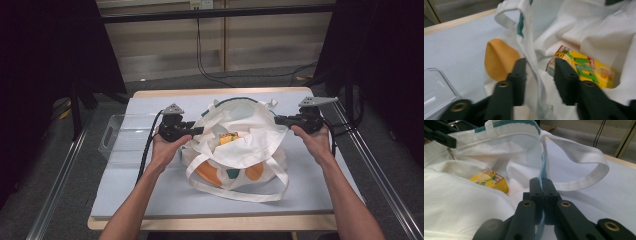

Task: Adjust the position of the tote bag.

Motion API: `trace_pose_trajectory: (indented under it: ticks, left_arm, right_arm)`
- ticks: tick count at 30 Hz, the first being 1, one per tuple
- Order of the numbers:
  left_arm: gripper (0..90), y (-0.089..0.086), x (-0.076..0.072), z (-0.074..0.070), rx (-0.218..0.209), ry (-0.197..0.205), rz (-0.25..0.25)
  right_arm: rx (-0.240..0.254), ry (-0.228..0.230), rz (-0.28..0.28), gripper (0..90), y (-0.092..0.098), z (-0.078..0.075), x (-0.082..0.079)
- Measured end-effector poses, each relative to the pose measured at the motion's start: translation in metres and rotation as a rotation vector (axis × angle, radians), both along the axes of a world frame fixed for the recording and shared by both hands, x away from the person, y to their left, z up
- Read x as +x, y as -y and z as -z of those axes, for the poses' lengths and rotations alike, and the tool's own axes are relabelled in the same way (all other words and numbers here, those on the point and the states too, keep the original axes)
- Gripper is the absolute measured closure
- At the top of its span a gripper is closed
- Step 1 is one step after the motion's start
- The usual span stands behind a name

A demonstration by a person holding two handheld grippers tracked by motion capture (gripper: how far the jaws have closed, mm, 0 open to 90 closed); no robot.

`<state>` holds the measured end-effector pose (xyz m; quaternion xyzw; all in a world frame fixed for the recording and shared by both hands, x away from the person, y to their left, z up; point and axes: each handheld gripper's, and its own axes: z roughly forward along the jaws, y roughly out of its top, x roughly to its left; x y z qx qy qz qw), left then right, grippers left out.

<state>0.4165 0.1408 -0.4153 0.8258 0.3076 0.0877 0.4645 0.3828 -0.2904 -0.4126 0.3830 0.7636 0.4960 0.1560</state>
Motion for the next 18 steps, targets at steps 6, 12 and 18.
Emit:
trace_pose_trajectory:
  ticks: [6,12,18]
  left_arm:
    - [88.1,-0.017,-0.002,-0.009,-0.008,-0.008,-0.035]
    - [88.4,-0.041,-0.003,-0.011,-0.032,-0.024,-0.048]
    - [88.3,-0.038,-0.009,-0.003,-0.017,-0.034,-0.043]
  right_arm:
    - [0.018,0.022,0.006,88.4,0.009,-0.01,-0.009]
    - [0.004,0.014,0.03,88.4,0.024,-0.011,-0.011]
    - [-0.039,-0.003,0.06,88.5,0.018,-0.002,-0.008]
